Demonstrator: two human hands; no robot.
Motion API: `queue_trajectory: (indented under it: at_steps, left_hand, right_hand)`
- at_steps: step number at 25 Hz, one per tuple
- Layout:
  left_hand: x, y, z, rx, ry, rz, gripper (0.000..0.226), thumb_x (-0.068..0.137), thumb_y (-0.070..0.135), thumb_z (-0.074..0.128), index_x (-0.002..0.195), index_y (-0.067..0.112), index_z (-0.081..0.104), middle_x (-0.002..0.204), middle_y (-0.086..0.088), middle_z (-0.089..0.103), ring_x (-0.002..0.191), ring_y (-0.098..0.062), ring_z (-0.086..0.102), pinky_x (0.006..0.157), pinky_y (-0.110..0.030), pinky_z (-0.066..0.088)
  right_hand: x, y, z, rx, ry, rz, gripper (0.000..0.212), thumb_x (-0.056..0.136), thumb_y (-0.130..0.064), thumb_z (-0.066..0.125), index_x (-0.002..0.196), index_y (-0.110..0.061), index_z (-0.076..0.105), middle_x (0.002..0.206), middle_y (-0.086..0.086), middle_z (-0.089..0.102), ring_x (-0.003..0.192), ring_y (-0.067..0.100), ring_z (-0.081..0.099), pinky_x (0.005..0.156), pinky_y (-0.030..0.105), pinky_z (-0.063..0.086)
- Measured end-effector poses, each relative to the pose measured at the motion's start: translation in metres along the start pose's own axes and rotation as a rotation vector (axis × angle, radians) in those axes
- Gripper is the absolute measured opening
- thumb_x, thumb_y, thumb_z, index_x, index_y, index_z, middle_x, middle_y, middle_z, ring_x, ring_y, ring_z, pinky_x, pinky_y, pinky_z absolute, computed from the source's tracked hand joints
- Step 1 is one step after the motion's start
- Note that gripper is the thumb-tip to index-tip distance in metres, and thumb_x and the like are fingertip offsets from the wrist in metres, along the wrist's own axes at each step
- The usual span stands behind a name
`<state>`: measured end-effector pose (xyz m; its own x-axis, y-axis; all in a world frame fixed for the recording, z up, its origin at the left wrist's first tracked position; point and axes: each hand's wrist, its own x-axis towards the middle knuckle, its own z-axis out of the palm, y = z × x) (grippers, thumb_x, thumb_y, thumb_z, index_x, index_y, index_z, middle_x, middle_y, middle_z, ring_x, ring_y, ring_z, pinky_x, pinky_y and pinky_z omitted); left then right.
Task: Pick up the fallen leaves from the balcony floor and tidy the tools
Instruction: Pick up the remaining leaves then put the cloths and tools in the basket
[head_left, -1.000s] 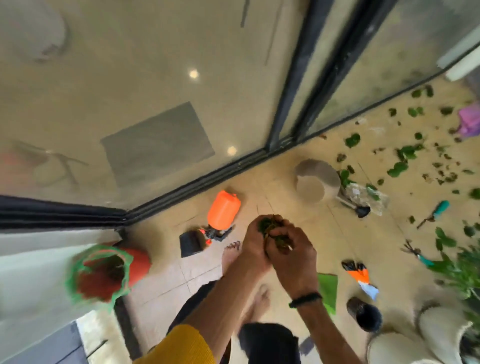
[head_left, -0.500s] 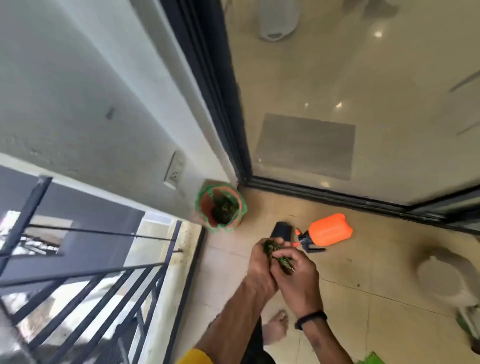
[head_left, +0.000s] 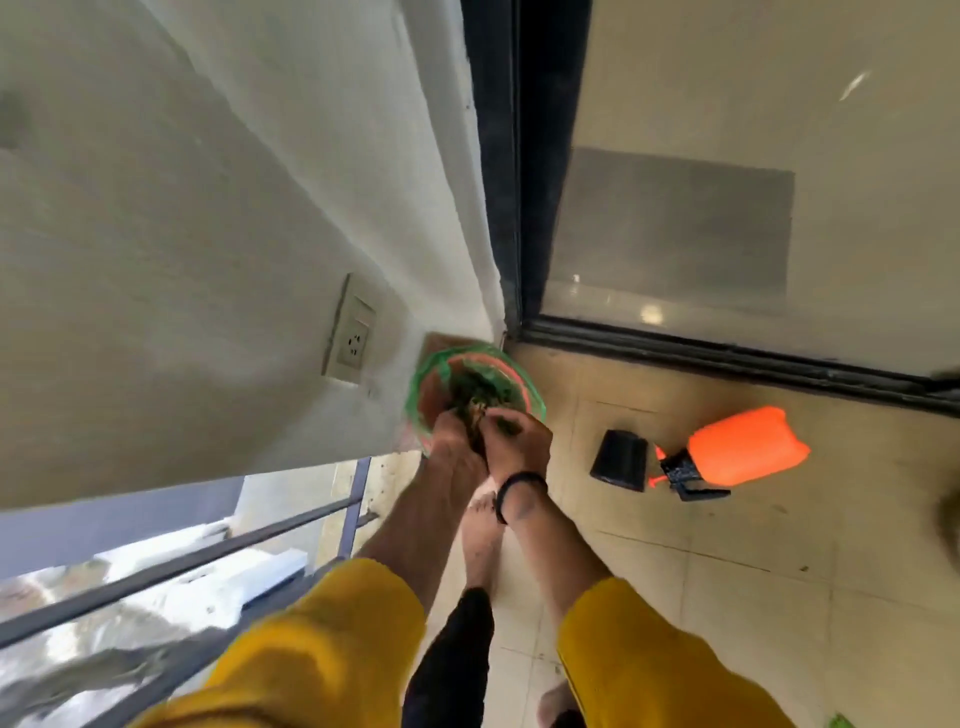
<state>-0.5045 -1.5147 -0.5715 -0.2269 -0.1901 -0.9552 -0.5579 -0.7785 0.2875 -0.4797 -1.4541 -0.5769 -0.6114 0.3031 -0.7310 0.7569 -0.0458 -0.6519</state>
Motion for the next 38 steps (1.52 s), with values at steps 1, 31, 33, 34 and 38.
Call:
queue_trajectory:
  at_steps: [1, 31, 33, 34, 38]
  left_hand:
    - [0.023, 0.012, 0.001, 0.0, -0.007, -0.036, 0.039, 0.1, 0.036, 0.048, 0.114, 0.007, 0.071, 0.088, -0.015, 0.073, 0.087, -0.031, 0.068, 0.098, -0.044, 0.054]
    - [-0.416, -0.353, 0.166, 1.686, -0.758, 0.222, 0.014, 0.101, 0.019, 0.053, 0.102, 0.015, 0.067, 0.073, -0.005, 0.071, 0.059, -0.018, 0.057, 0.056, -0.023, 0.032]
    - [-0.452, -0.406, 0.175, 1.756, -0.855, 0.205, 0.016, 0.102, 0.019, 0.052, 0.101, 0.017, 0.067, 0.079, -0.007, 0.071, 0.06, -0.017, 0.057, 0.058, -0.023, 0.034]
    - [-0.466, -0.434, 0.18, 1.791, -0.907, 0.189, 0.016, 0.101, 0.02, 0.053, 0.1, 0.019, 0.068, 0.08, -0.005, 0.072, 0.061, -0.016, 0.058, 0.059, -0.024, 0.036]
    - [-0.487, -0.535, 0.203, 1.957, -1.024, 0.178, 0.015, 0.099, 0.023, 0.056, 0.096, 0.022, 0.071, 0.071, 0.004, 0.073, 0.063, -0.013, 0.061, 0.062, -0.026, 0.041]
  right_hand:
    - [0.021, 0.004, 0.02, 0.04, 0.007, 0.08, 0.011, 0.079, -0.013, 0.074, 0.087, -0.017, 0.08, 0.094, 0.001, 0.077, 0.091, 0.017, 0.069, 0.088, 0.029, 0.057]
    - [-0.26, 0.007, -0.593, 0.875, 0.58, 0.188, 0.015, 0.096, 0.005, 0.053, 0.095, -0.001, 0.067, 0.076, 0.015, 0.068, 0.06, 0.023, 0.06, 0.058, 0.028, 0.05]
    - [-0.274, 0.03, -0.638, 0.906, 0.642, 0.193, 0.014, 0.098, 0.001, 0.054, 0.094, -0.003, 0.066, 0.079, 0.016, 0.068, 0.061, 0.023, 0.059, 0.057, 0.027, 0.049]
    - [-0.279, 0.041, -0.661, 0.926, 0.681, 0.196, 0.012, 0.098, -0.002, 0.055, 0.094, -0.004, 0.066, 0.08, 0.016, 0.067, 0.06, 0.022, 0.058, 0.056, 0.026, 0.049]
    - [-0.28, 0.077, -0.738, 1.049, 0.809, 0.216, 0.012, 0.1, -0.005, 0.053, 0.094, -0.005, 0.063, 0.073, 0.012, 0.066, 0.056, 0.021, 0.055, 0.049, 0.022, 0.046]
